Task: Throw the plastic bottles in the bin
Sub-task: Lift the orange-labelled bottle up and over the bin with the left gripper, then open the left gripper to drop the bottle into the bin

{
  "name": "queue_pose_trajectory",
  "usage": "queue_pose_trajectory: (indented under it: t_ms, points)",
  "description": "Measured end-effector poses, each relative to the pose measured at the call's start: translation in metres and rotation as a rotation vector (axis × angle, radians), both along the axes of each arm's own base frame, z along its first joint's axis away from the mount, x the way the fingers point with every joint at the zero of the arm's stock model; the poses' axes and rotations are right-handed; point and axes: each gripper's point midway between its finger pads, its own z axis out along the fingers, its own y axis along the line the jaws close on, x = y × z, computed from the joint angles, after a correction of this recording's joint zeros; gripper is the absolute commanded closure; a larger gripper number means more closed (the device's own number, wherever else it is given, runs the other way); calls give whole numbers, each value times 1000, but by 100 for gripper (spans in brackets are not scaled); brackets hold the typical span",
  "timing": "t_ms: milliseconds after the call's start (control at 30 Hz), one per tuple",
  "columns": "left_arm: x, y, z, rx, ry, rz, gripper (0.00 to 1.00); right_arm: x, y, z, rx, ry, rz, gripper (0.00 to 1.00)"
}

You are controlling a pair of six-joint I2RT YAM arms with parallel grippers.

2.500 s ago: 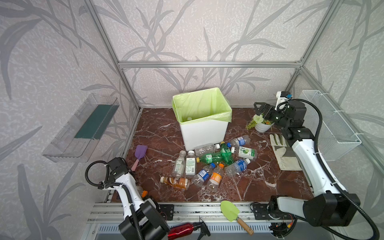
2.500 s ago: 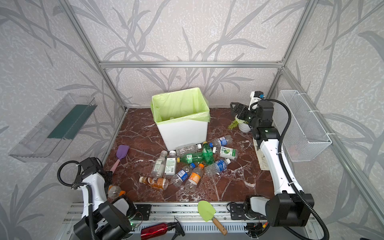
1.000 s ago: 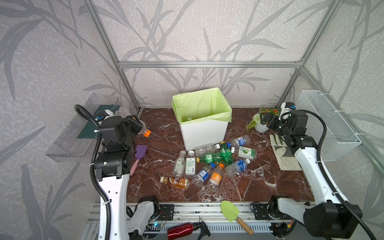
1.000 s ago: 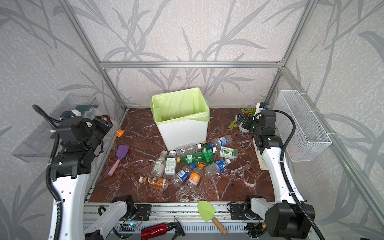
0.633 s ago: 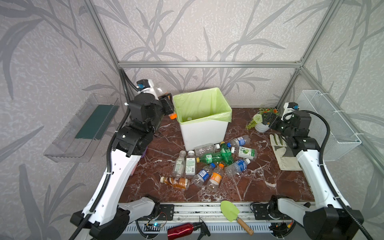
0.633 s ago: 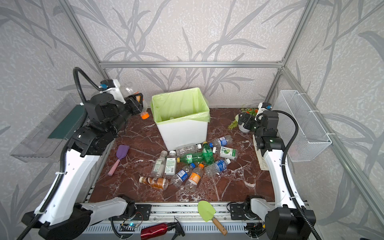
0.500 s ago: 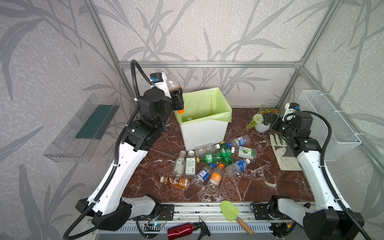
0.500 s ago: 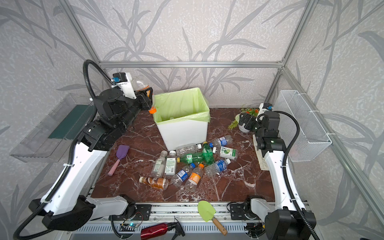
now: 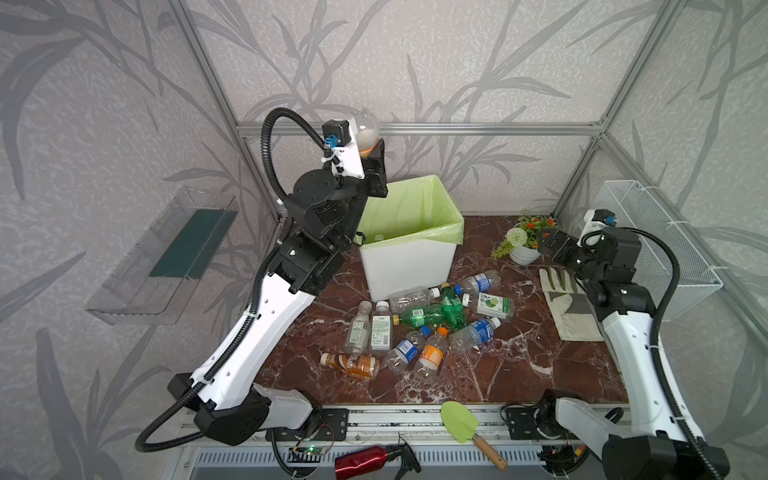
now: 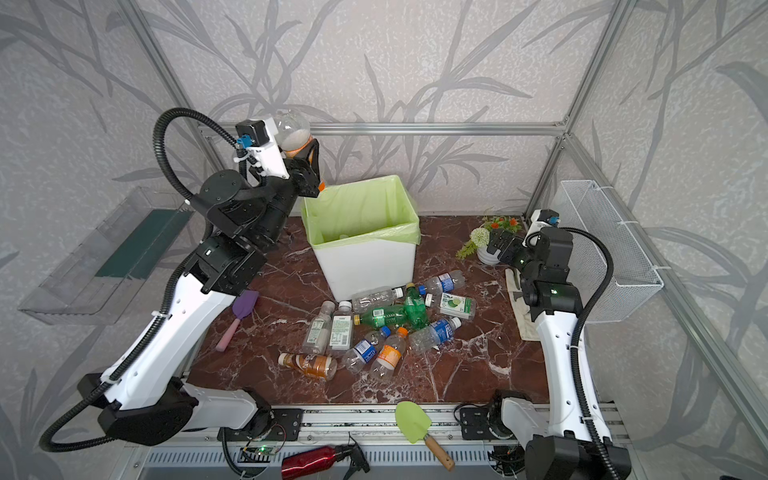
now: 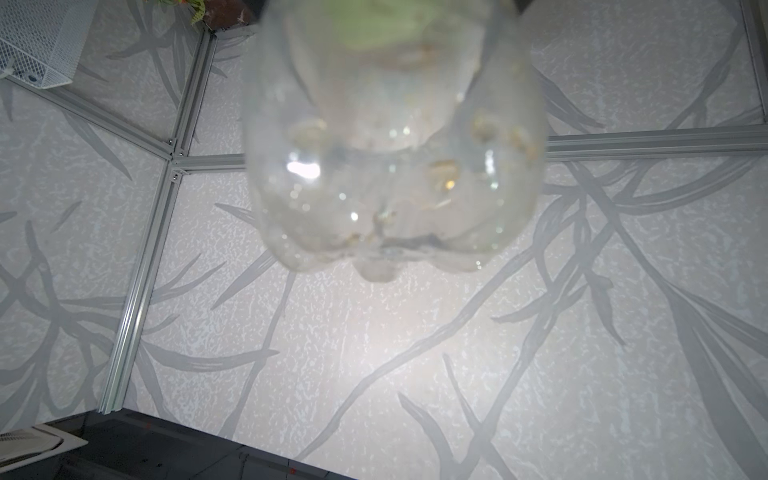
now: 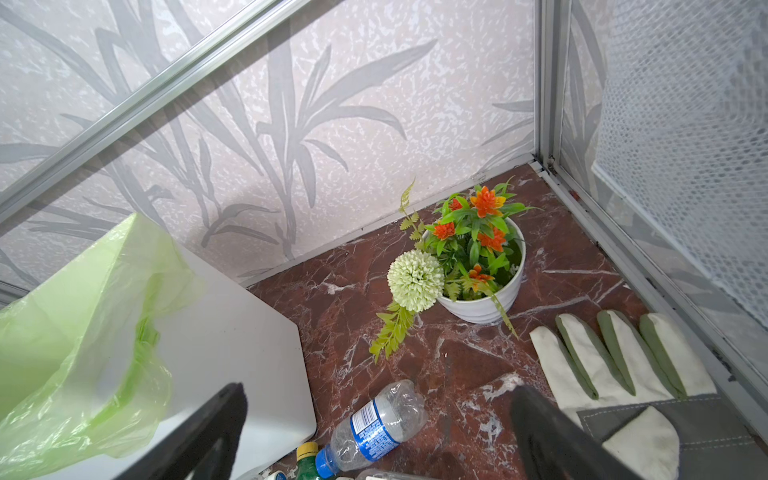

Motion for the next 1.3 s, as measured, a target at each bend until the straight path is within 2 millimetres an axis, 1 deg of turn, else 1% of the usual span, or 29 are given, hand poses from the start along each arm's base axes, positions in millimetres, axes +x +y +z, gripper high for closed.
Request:
queue_pose_trajectory:
  t_ms: [67,100,133,167,200,233,300,333,367,400,433,467,533,567,600,633,700,733,800,833,867,900,967,1033,1100,1133,1167,1233,1300]
  points:
    - [15,-5,-1,-10,26,4,80,-3,-1,2,-1,-2,-3,1]
    - [31,-10,-11,-6,68,2,76,-5,-1,2,-2,-2,-3,1]
    - [47,-15,-24,-7,117,-10,64,-7,0,3,-2,-3,-3,1]
    - [63,-18,-41,0,173,-16,45,-8,0,5,-4,-7,-1,1]
    - [81,-23,-66,19,248,-26,19,-10,0,6,-6,-10,-1,1]
    - [100,-31,-100,50,347,-32,2,-11,0,7,-9,-13,1,1]
    - [128,-39,-162,127,531,-15,1,-14,0,8,-13,-9,3,1]
    - [137,-43,-187,175,607,-3,1,-15,0,9,-16,-8,2,1]
    - [140,-48,-200,213,647,3,1,-16,-1,10,-17,-8,0,1]
    - [140,-54,-206,265,665,12,1,-18,-1,10,-18,-8,-4,1]
    - [135,-60,-202,301,655,9,1,-19,-2,10,-18,-6,-9,1]
    - [126,-67,-190,323,626,-3,1,-20,-3,10,-16,-6,-12,1]
    - [96,-75,-140,313,506,-47,1,-22,-3,11,-8,-7,-19,1]
    - [80,-76,-116,295,447,-69,1,-22,-3,10,-2,-5,-20,1]
    - [58,-71,-84,259,369,-89,1,-22,-3,7,9,-1,-22,1]
    - [38,-60,-57,220,297,-98,1,-23,-2,3,19,8,-22,1]
    - [3,-28,-18,145,177,-82,1,-23,-1,-11,49,37,-24,1]
    - [-10,-13,-7,113,132,-67,1,-23,0,-21,70,59,-24,1]
    - [-27,10,4,63,74,-27,1,-23,2,-43,117,111,-29,1]
    - [-30,16,4,50,60,-14,1,-23,4,-56,147,144,-32,1]
    - [-29,16,-2,48,60,-11,1,-23,5,-69,173,175,-37,1]
    - [-24,13,-13,58,75,-9,1,-24,7,-84,212,214,-48,1]
    - [-11,4,-46,96,128,-7,1,-29,12,-113,281,287,-66,1]
    - [8,-8,-97,165,223,1,1,-38,23,-144,349,374,-84,1]
    - [17,-13,-142,227,306,14,1,-50,43,-171,393,460,-73,1]
    - [19,-12,-161,253,343,22,1,-57,55,-183,415,501,-62,1]
    - [19,-11,-175,271,369,32,1,-63,64,-192,431,533,-55,1]
    - [18,0,-193,291,404,66,1,-78,87,-215,463,612,-39,1]
    - [14,17,-196,281,409,113,1,-93,104,-232,474,676,-27,1]
